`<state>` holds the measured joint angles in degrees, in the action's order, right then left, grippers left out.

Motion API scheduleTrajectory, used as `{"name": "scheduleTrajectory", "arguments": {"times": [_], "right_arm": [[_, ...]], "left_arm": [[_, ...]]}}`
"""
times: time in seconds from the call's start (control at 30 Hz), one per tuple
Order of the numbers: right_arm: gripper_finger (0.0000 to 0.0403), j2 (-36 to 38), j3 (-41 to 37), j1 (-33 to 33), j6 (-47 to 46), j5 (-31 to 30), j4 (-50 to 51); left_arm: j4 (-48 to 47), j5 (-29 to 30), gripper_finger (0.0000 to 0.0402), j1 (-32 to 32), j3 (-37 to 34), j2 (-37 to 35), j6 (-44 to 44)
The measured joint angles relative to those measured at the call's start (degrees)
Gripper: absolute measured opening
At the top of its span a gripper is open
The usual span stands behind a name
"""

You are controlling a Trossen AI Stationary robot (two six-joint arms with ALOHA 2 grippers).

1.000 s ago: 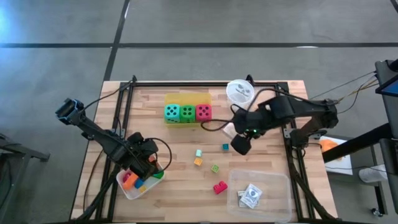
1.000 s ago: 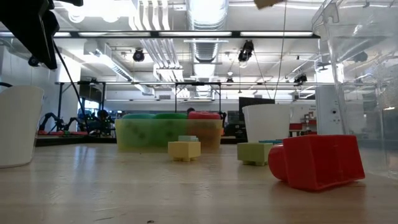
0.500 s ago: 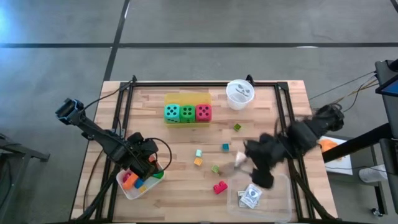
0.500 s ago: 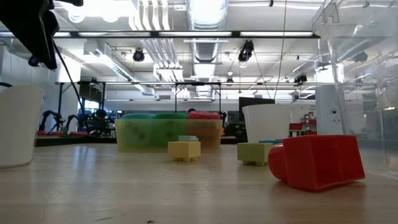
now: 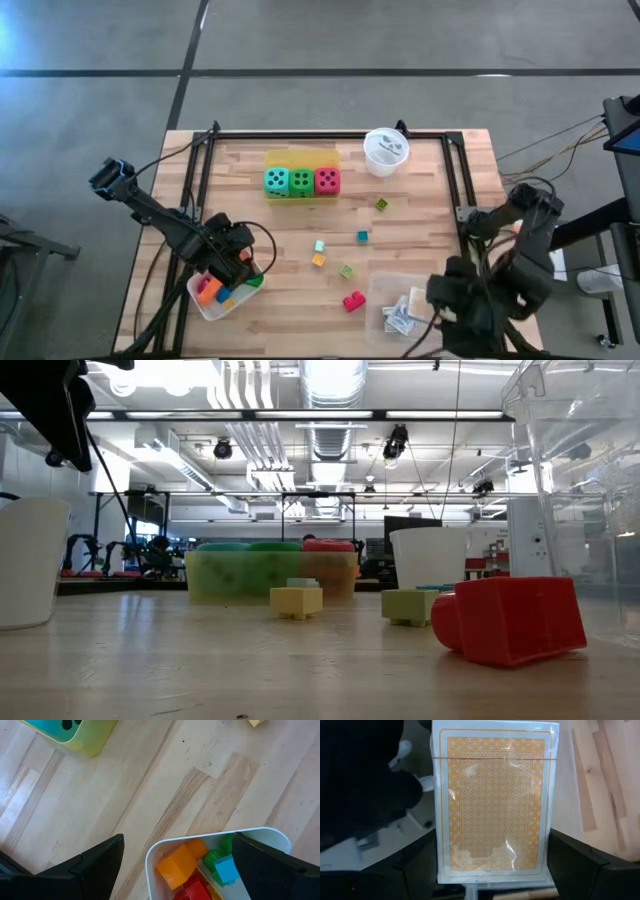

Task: Pick & Place Toys
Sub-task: Put the yellow deck of cards into the transparent bin

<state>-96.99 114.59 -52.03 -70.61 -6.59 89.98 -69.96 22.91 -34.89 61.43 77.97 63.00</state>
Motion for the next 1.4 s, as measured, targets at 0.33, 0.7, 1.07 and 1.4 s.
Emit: {"name": "scheduleTrajectory", "arguments": {"times": [0.33,0.7,1.07,1.4], "right_arm": [[0.0295,-7.90,-0.46,-1.86,9.94,-1.03,-0.20],[0.0295,-9.93,-1.51,-2.12,9.26,-2.82,-2.54],[0.0295,-9.73,-9.16,-2.08,8.66,-0.53,-7.08],[0.0295,-7.34,-16.00,-1.61,5.39,0.37,-11.96]], "left_arm": [[1.33,-0.01,0.0353,0.00,0.00,-0.02,0.02],[1.65,-0.01,0.0353,0.00,0.00,-0.02,0.02],[1.67,-0.01,0.0353,0.00,0.00,-0.02,0.02],[1.89,-0.01,0.0353,0.00,0.00,-0.02,0.02]]}}
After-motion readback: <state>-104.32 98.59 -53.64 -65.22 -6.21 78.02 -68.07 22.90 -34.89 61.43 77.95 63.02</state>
